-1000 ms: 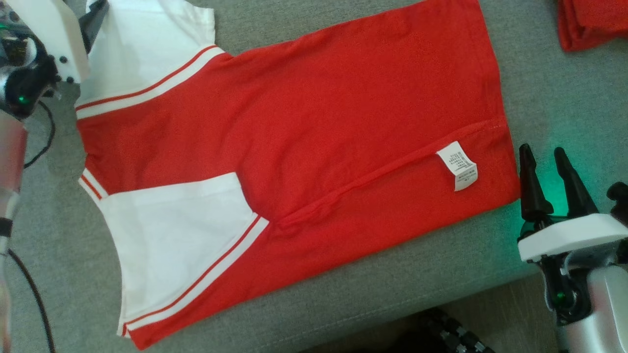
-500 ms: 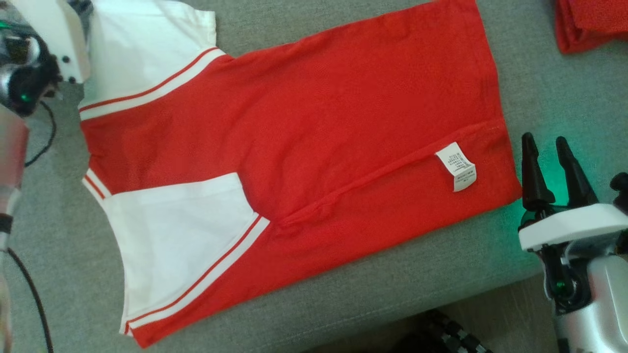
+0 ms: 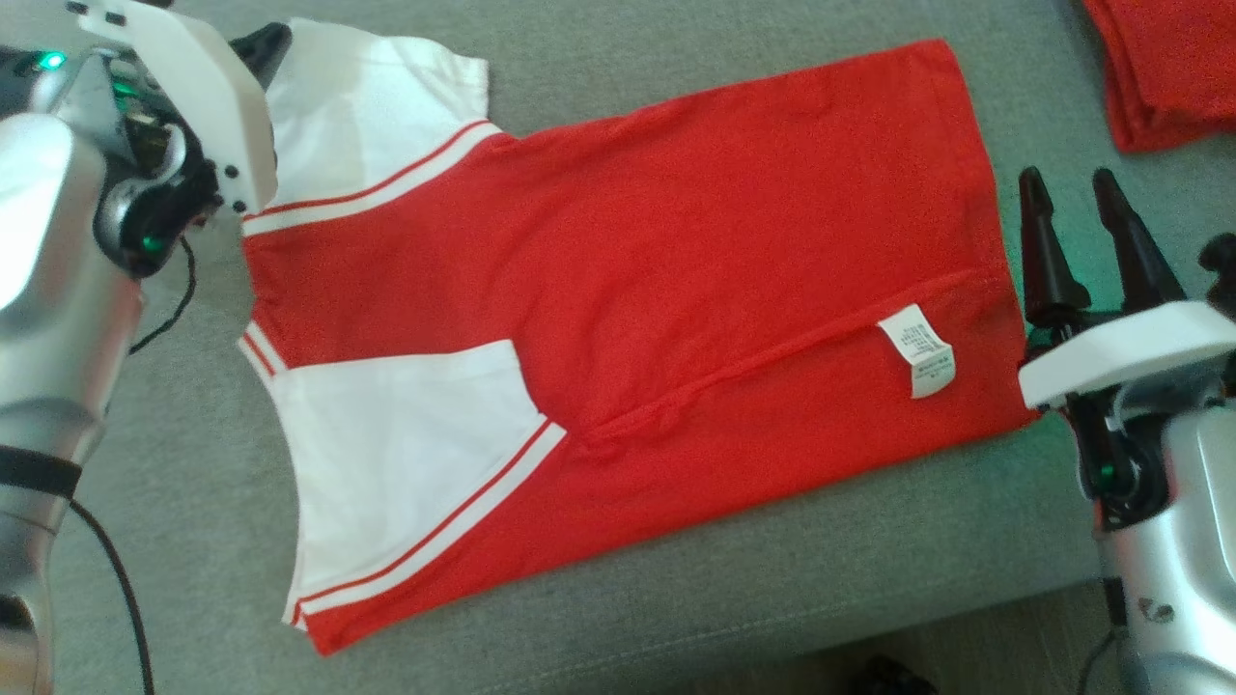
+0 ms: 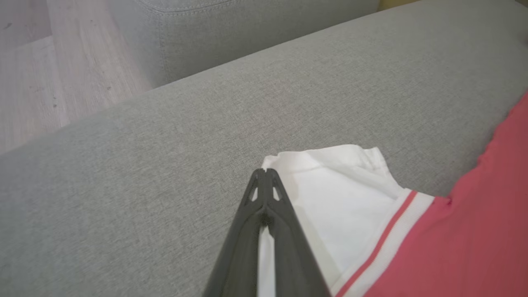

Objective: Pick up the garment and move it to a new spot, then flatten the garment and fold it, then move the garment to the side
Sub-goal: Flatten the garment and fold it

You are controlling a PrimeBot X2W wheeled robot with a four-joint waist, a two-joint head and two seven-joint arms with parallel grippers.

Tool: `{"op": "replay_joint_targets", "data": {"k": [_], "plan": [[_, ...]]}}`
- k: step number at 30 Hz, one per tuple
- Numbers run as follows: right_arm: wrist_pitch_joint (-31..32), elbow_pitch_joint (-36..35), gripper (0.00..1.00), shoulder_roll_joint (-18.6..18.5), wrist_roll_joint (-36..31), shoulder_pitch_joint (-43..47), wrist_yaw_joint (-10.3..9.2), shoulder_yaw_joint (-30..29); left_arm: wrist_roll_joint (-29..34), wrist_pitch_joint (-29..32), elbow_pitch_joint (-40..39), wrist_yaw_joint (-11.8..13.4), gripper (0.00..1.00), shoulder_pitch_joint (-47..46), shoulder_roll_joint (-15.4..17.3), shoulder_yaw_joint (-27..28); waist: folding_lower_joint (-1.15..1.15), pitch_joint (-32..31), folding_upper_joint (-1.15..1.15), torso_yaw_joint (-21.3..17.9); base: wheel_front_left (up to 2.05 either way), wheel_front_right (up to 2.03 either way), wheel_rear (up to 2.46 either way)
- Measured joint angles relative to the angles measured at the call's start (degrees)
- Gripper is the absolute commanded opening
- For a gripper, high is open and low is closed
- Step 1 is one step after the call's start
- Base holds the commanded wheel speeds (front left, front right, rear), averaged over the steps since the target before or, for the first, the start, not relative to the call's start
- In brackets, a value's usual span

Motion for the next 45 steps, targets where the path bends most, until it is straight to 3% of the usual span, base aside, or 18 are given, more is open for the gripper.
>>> {"op": "replay_joint_targets", "data": {"k": [11, 12, 13, 14, 22, 23, 24, 26, 27, 28, 30, 32, 39, 45], "plan": [[-0.07, 2.12, 1.0, -0.02, 0.74, -1.53, 0.0, 1.52, -2.88, -3.53, 0.69, 0.13, 0.0, -0.96, 1.12, -4.26, 0.0, -1.26, 0.0, 1.19, 0.0, 0.0, 0.0], [-0.13, 2.12, 1.0, -0.01, 1.04, -1.53, 0.0, 1.66, -2.87, -3.56, 1.45, 0.3, 0.37, -1.33, 1.37, -4.31, 0.0, -0.98, 0.0, 0.94, 0.0, 0.0, 0.0], [-0.2, 2.1, 1.0, 0.04, 1.2, -1.53, 0.0, 1.91, -2.82, -3.55, 2.24, 0.54, 0.81, -1.83, 1.67, -4.3, 0.0, -0.64, 0.0, 0.66, 0.0, 0.0, 0.0], [-0.33, 2.09, 1.0, 0.09, 1.41, -1.53, 0.0, 2.03, -2.76, -3.55, 2.77, 0.77, 1.0, -2.41, 1.87, -4.27, 0.0, -0.21, 0.0, 0.38, 0.0, 0.0, 0.0], [-1.26, 2.01, 1.0, 0.29, 2.01, -1.54, 0.0, 1.35, -1.77, -1.97, 7.15, 1.0, 1.0, -4.9, 1.88, -5.52, 0.0, 3.49, 0.0, -2.41, 0.0, 0.0, 0.0], [-1.64, 2.02, 1.0, 0.29, 2.02, -1.54, 0.0, 1.19, -1.75, -1.53, 7.82, 1.0, 0.93, -5.05, 1.89, -5.9, 0.0, 3.84, 0.0, -2.74, 0.0, 0.0, 0.0], [-1.66, 2.03, 1.0, 0.27, 2.02, -1.54, 0.0, 1.12, -1.63, -1.31, 8.23, 1.0, 0.93, -5.16, 1.91, -5.99, 0.0, 4.14, 0.0, -3.04, 0.0, 0.0, 0.0], [-1.68, 2.07, 1.0, 0.33, 2.04, -1.54, 0.0, 1.12, -1.32, -1.13, 8.95, 1.01, 0.67, -6.0, 2.01, -5.94, 0.0, 4.61, 0.0, -3.59, 0.0, 0.0, 0.0], [-1.97, 2.1, 1.0, 0.35, 2.2, -1.54, 0.0, 1.11, -1.33, -0.92, 9.36, 1.01, 0.65, -6.67, 2.02, -5.95, 0.0, 4.77, 0.0, -3.81, 0.0, 0.0, 0.0], [-2.18, 2.14, 1.0, 0.37, 2.42, -1.54, 0.0, 1.1, -1.33, -0.69, 9.72, 1.01, 0.46, -7.12, 2.02, -5.95, 0.0, 4.87, 0.0, -4.01, 0.0, 0.0, 0.0], [-2.27, 2.36, 1.0, 0.37, 2.53, -1.54, 0.0, 1.04, -1.33, -0.69, 10.24, 1.01, 0.36, -7.55, 2.02, -5.95, 0.0, 5.0, 0.0, -4.24, 0.0, 0.0, 0.0], [-2.66, 2.66, 1.0, 0.37, 2.53, -1.54, 0.0, 1.04, -1.46, -0.29, 10.92, 1.0, 0.0, -7.56, 2.01, -5.87, 0.0, 4.98, 0.0, -4.37, 0.0, 0.0, 0.0], [-2.67, 3.1, 1.0, 0.36, 2.53, -1.64, 0.0, 0.88, -2.59, 1.08, 11.55, 0.81, 0.0, -7.85, 1.81, -6.15, 0.0, 4.18, 0.0, -3.85, 0.0, 0.0, 0.0], [-1.46, 4.24, 1.0, -0.09, 2.34, -4.07, 0.0, 1.22, -2.58, -3.45, 9.98, 0.48, 0.0, -7.52, 1.23, -7.34, 0.0, 2.34, 0.0, -1.84, 0.0, 0.0, 0.0]]}}
